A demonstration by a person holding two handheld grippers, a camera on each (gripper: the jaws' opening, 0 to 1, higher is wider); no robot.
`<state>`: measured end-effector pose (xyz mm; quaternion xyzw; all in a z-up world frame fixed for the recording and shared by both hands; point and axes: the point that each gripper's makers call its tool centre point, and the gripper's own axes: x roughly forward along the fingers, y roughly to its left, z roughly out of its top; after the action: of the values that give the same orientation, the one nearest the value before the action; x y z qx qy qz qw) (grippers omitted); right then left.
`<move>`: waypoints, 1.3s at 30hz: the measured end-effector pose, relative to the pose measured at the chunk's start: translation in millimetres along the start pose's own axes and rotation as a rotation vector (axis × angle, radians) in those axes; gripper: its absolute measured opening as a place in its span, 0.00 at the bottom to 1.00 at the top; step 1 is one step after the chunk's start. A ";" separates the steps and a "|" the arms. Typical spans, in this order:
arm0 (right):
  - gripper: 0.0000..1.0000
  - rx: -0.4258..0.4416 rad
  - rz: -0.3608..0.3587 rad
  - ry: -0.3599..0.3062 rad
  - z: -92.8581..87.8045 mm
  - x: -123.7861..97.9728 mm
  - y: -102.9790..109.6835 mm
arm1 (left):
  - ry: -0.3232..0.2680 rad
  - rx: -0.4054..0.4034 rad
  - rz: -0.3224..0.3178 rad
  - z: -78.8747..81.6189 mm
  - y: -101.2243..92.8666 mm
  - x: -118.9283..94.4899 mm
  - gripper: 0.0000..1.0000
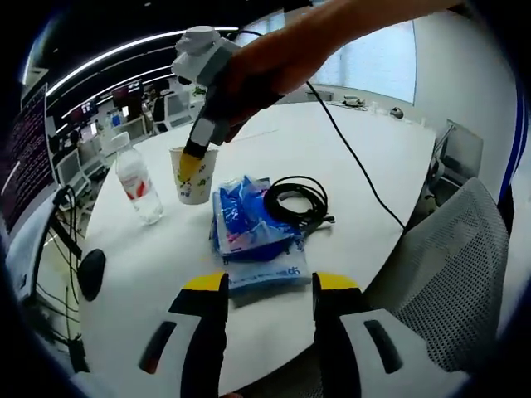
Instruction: Arrange the tabletop items into an orderly group along one side of the table until the central work area is clear of visible clutter.
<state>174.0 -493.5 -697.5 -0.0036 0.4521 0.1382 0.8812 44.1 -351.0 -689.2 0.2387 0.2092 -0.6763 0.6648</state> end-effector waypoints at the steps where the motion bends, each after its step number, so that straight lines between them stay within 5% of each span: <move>1: 0.00 0.002 -0.007 0.013 -1.7 2.6 -3.1 | 0.000 0.001 0.000 0.1 -0.1 0.1 0.40; 20: 0.00 -0.206 -0.063 0.150 5.7 44.6 -20.8 | 0.017 -0.039 0.013 -4.8 4.0 0.8 0.39; 30: 0.01 -0.215 -0.094 0.156 13.6 46.8 -38.2 | 0.027 -0.046 0.022 -6.9 5.9 0.8 0.39; 39: 0.14 -0.206 -0.096 0.148 11.6 45.6 -34.0 | 0.032 -0.053 0.027 -7.8 6.9 0.7 0.39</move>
<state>216.8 -513.7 -731.0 -0.1258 0.4986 0.1407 0.8460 51.3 -347.0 -695.7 0.2346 0.2344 -0.6574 0.6766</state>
